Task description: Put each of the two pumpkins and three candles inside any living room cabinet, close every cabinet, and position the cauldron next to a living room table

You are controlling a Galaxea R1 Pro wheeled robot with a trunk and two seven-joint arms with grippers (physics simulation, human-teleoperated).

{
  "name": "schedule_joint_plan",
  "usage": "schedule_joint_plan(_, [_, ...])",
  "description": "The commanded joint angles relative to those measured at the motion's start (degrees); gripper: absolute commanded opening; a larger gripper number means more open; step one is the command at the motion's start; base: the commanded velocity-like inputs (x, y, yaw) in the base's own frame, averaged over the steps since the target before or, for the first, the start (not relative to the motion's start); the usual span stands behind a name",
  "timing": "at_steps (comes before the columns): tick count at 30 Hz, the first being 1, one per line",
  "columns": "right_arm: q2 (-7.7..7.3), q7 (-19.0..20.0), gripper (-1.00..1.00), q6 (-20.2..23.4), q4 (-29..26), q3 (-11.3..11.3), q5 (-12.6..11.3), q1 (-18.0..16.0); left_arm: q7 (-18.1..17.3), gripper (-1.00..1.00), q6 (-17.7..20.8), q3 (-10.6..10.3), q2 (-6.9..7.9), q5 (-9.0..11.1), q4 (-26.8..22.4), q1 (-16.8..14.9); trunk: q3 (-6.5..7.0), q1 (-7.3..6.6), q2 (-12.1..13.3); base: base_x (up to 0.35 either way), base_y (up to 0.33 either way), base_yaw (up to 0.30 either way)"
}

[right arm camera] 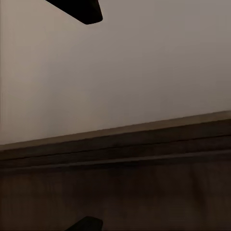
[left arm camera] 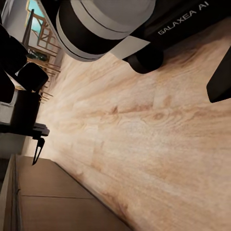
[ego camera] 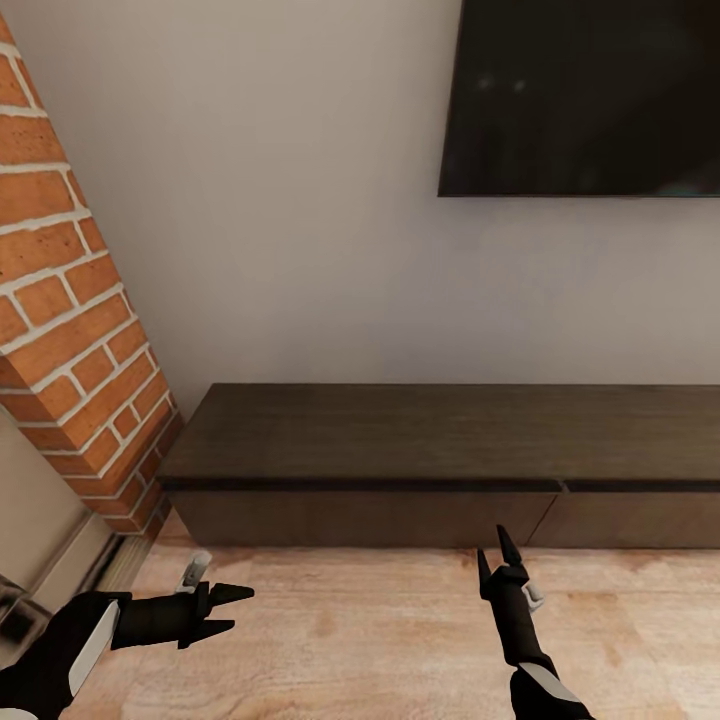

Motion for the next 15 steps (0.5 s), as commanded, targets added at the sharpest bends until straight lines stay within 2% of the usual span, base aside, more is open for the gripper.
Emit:
schedule_joint_plan(1, [0.02,-0.1,1.0,0.0,0.0,0.0,0.0,0.0,0.0,1.0,0.0,0.0,0.0,0.0,0.0,0.0,0.0,0.01,0.0,0.0,0.0,0.0])
schedule_joint_plan(6, [0.04,-0.2,1.0,-0.1,0.0,0.0,0.1,0.0,0.0,1.0,0.0,0.0,0.0,0.0,0.0,0.0,0.0,0.01,0.0,0.0,0.0,0.0])
schedule_joint_plan(15, [0.05,-0.3,1.0,-0.3,0.0,0.0,0.1,0.0,0.0,1.0,0.0,-0.1,0.0,0.0,0.0,0.0,-1.62,1.98,-3.6,0.0,0.0,0.0])
